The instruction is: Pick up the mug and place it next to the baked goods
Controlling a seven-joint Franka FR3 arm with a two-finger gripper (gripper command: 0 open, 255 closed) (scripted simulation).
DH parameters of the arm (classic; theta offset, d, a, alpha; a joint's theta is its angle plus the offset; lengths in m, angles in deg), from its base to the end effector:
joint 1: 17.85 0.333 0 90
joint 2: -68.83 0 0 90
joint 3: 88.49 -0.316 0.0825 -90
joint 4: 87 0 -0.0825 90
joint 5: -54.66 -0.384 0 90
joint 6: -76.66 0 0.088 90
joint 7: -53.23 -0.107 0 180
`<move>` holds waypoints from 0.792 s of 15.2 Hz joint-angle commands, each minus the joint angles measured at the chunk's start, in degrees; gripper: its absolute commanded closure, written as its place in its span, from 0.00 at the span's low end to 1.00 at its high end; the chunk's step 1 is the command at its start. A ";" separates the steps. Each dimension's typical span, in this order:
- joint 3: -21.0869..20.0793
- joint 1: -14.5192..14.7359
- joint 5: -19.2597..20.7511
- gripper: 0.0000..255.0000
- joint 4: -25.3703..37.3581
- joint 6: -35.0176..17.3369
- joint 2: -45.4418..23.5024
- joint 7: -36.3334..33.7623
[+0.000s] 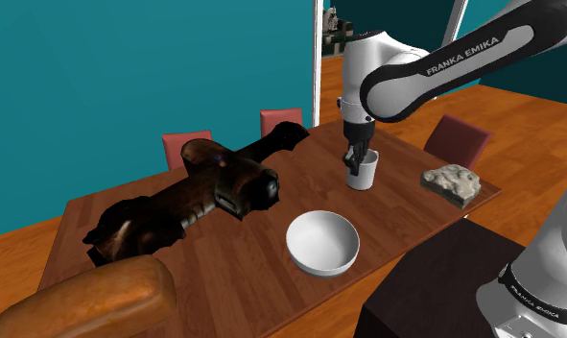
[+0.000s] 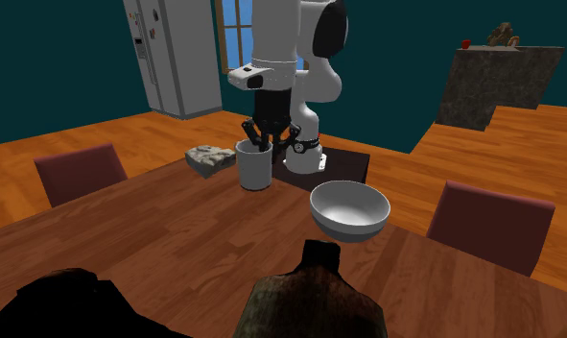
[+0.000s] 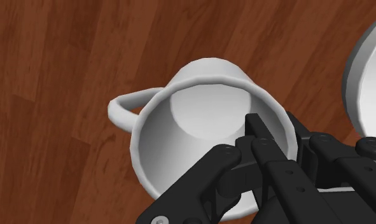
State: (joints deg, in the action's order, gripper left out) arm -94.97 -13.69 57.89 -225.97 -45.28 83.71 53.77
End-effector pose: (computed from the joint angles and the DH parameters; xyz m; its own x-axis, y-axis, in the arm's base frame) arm 0.4396 0.0804 0.4018 0.9751 0.2181 -0.0414 0.2207 -0.9725 0.0751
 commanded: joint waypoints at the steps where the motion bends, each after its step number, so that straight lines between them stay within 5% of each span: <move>1: 0.08 0.01 -0.13 1.00 0.88 1.65 0.77 0.24; 12: 0.32 0.10 -0.60 1.00 6.84 10.54 3.74 1.09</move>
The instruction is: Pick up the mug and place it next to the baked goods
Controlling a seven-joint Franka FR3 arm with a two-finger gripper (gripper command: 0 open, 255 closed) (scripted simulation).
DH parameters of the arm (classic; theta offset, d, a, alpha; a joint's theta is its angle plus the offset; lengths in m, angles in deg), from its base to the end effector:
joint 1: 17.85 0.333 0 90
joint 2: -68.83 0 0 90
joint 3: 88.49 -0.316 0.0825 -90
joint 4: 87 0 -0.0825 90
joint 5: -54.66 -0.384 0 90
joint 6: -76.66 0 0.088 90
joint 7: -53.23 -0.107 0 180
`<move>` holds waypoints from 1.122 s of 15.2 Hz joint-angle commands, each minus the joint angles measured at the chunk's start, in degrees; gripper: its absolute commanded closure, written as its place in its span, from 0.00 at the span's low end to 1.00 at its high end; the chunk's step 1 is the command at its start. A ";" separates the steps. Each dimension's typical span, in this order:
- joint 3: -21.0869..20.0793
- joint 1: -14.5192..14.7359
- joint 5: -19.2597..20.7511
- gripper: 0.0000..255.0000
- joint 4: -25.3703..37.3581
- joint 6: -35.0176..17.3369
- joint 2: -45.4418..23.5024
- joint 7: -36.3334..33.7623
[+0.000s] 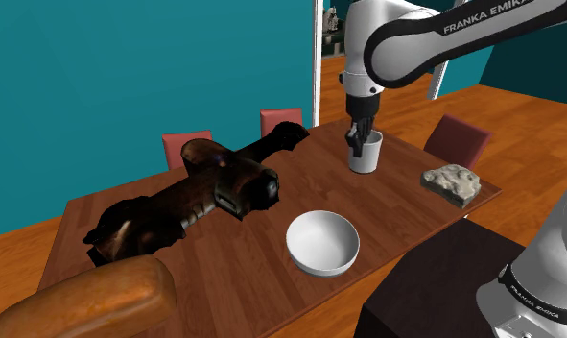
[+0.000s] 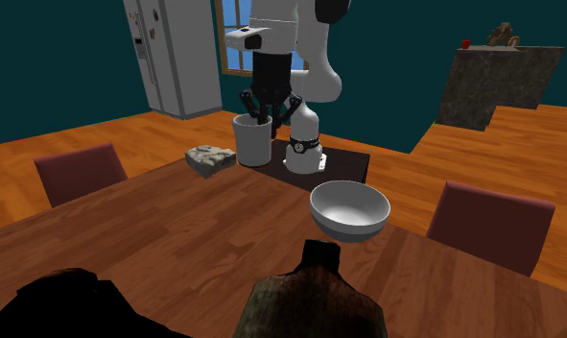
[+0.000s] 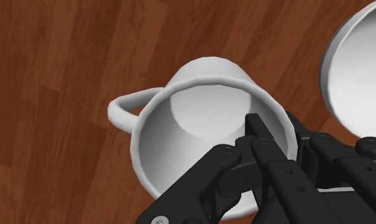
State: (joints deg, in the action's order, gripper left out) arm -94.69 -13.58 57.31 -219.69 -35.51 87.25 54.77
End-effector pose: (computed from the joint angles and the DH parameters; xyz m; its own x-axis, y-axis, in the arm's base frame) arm 0.4394 0.0802 0.4654 0.9750 0.2182 -0.0414 0.2208 -0.9724 0.0751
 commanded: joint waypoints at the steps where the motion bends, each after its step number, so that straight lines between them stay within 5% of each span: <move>1: 0.05 -0.01 -0.05 1.00 1.18 1.56 0.38 0.15; 10: 0.19 -0.02 -0.20 1.00 7.00 8.42 1.44 0.66; 17: -6.46 3.60 -1.89 1.00 12.26 9.18 -3.55 -9.07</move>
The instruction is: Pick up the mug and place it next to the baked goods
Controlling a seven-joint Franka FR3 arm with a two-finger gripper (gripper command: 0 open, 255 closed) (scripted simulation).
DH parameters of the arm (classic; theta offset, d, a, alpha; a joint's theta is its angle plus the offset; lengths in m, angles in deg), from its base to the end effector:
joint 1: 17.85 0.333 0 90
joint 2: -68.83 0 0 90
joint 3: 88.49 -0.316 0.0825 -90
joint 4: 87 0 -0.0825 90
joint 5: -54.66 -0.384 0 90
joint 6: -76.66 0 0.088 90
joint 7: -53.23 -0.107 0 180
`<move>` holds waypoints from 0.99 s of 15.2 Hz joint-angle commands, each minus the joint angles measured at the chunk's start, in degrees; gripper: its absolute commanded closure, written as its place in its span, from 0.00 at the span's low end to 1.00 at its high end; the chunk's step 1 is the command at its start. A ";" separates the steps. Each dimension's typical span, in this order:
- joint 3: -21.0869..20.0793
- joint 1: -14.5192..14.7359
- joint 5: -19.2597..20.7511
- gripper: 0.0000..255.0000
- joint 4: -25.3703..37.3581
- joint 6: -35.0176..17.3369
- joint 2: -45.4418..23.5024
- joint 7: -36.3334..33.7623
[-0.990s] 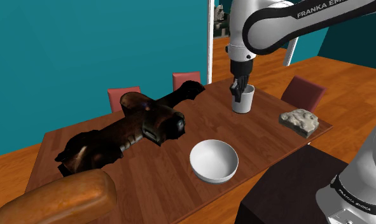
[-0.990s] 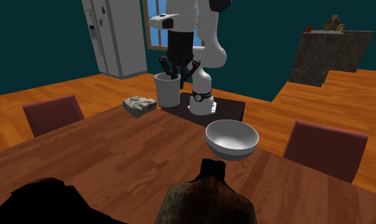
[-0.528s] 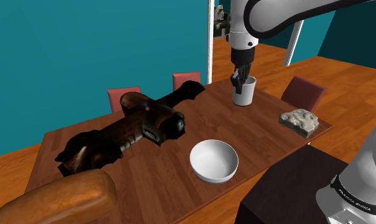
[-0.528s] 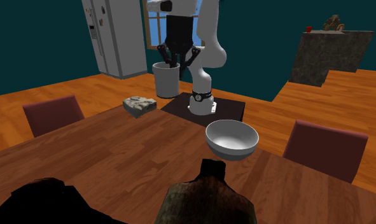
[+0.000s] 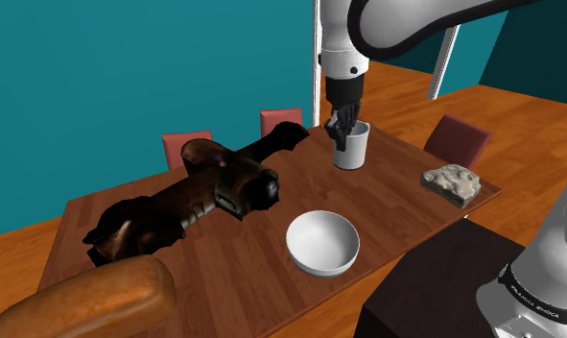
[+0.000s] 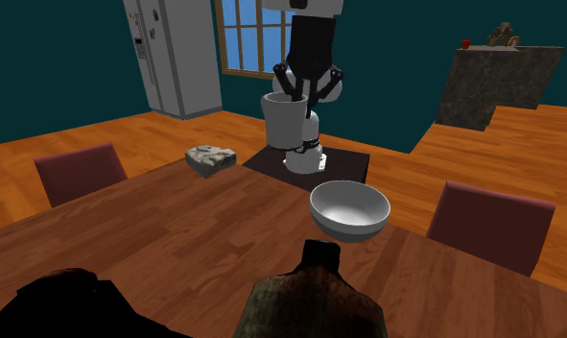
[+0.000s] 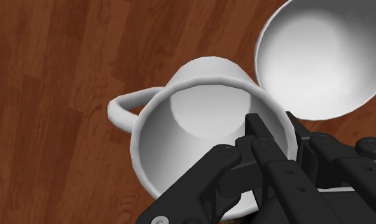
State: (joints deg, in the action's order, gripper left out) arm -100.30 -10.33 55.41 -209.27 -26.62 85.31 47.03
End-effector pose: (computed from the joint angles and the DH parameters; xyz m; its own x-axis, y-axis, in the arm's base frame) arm 0.4376 0.1598 0.5206 0.9748 0.2192 -0.0417 0.2219 -0.9721 0.0756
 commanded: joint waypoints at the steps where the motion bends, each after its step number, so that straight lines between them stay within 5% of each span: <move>1: -1.78 0.84 -0.09 1.00 2.84 0.42 -2.55 -2.74; 15: -12.76 9.01 4.23 1.00 24.37 4.60 -21.94 -23.11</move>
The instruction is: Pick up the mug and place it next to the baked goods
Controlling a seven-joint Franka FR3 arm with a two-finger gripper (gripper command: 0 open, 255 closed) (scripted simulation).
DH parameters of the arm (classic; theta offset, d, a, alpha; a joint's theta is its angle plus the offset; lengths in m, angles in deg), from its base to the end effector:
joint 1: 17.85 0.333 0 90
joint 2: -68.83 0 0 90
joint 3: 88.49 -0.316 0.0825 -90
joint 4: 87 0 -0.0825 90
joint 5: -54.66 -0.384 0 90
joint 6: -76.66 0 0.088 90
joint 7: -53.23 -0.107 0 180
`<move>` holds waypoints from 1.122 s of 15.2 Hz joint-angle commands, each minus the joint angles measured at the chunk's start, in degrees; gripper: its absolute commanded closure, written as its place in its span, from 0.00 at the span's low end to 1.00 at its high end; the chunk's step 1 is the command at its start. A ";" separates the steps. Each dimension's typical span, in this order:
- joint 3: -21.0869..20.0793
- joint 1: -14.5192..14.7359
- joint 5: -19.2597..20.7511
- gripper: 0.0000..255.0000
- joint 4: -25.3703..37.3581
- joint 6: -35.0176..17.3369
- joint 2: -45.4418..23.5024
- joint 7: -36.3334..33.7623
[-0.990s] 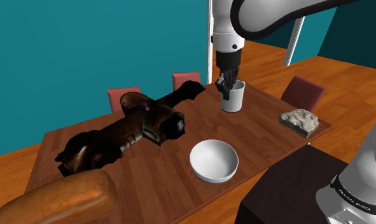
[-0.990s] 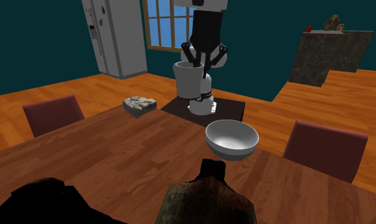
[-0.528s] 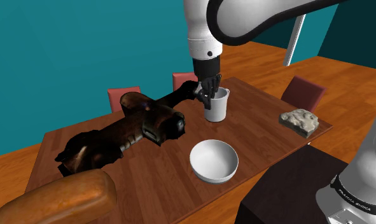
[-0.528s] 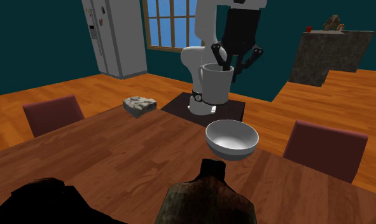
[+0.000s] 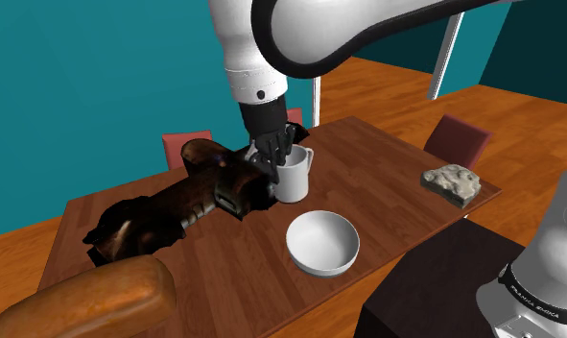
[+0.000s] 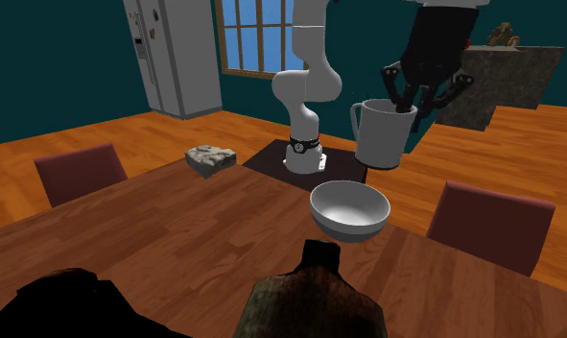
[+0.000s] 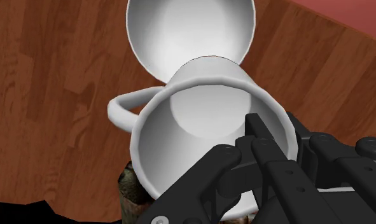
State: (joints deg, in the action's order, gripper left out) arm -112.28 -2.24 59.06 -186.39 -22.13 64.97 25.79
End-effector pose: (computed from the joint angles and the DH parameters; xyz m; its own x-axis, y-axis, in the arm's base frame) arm 0.4522 0.3549 0.5248 0.9746 0.2198 -0.0421 0.2224 -0.9720 0.0756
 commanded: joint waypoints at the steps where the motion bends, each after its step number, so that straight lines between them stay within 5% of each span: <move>1: -1.32 1.77 1.31 1.00 3.67 0.71 -3.44 -3.30; 9: -3.61 11.52 8.39 1.00 26.27 8.28 -20.72 -13.32; 14: -2.44 21.77 13.60 1.00 50.97 17.96 -36.10 -16.44; 17: -2.58 20.55 13.07 1.00 45.93 14.54 -34.62 -16.85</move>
State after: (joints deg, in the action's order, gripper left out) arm -114.81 18.56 72.19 -139.25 -6.62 30.10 9.14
